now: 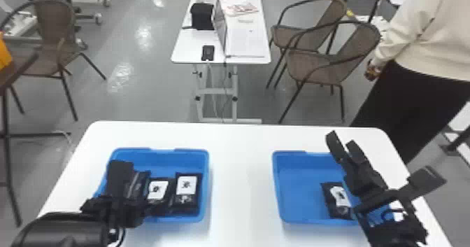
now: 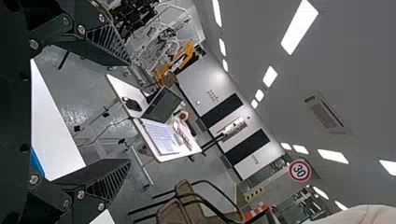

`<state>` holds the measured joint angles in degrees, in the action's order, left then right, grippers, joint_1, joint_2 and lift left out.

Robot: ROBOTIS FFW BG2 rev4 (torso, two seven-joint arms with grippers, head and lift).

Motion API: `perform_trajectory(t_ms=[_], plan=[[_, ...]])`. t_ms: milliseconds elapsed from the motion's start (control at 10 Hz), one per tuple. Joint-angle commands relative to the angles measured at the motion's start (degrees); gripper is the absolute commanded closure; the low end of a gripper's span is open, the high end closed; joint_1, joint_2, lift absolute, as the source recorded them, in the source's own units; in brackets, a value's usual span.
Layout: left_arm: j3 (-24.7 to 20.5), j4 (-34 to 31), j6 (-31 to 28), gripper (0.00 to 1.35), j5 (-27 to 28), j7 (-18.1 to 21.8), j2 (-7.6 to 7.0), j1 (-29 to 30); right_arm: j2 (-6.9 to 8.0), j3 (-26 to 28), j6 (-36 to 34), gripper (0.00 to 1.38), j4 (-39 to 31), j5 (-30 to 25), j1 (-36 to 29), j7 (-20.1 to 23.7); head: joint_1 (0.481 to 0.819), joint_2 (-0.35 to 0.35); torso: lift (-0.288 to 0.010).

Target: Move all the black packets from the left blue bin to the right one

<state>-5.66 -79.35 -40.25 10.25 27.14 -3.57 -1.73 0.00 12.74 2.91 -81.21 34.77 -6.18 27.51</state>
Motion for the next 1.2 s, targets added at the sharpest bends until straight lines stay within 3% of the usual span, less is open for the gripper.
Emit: perform_trajectory(t_ms=[0,100,300,500,700,900,1000,1100], plan=[[0.5,-0.1,1.4,0.83,-1.0,0.1,-0.39,0.2,0.0,0.0,0.0,0.3,0.1,0.2,-0.1,0.0,0.695,-0.038,0.0],[0.6,-0.5,1.5,0.83,-2.1,0.7,-0.74,0.2,0.05,0.0,0.0,0.3,0.1,0.2,-0.2,0.0,0.695,-0.04,0.0],[0.6,-4.9,1.6,1.02,-3.3,3.6,-1.71,1.8,0.05,-0.1,0.0,0.3,0.0,0.5,-0.3,0.1,0.695,-0.049,0.0],[0.7,-15.7,2.2,1.02,-4.5,5.8,-2.5,5.4,0.05,-0.1,-0.3,0.31,-0.4,0.9,-0.4,0.5,0.695,-0.054,0.0],[4.9,-20.3,8.0,1.02,-3.4,7.0,-3.38,4.4,0.05,-0.3,-1.4,0.31,-0.8,1.3,-0.1,1.1,0.695,-0.065,0.0],[10.0,-15.6,16.6,1.02,-1.6,7.7,-3.03,-0.6,0.0,-1.2,-3.6,0.31,0.0,1.5,1.9,2.6,0.695,-0.092,0.0],[12.3,-9.1,24.5,1.02,-1.0,9.2,-2.41,-4.1,0.0,-1.8,-4.4,0.31,0.7,2.0,3.2,4.3,0.695,-0.108,0.0],[14.3,-4.4,27.0,1.02,-0.6,11.0,-1.71,-7.1,0.0,-2.4,-5.6,0.31,0.9,2.1,4.2,5.4,0.695,-0.125,0.0]])
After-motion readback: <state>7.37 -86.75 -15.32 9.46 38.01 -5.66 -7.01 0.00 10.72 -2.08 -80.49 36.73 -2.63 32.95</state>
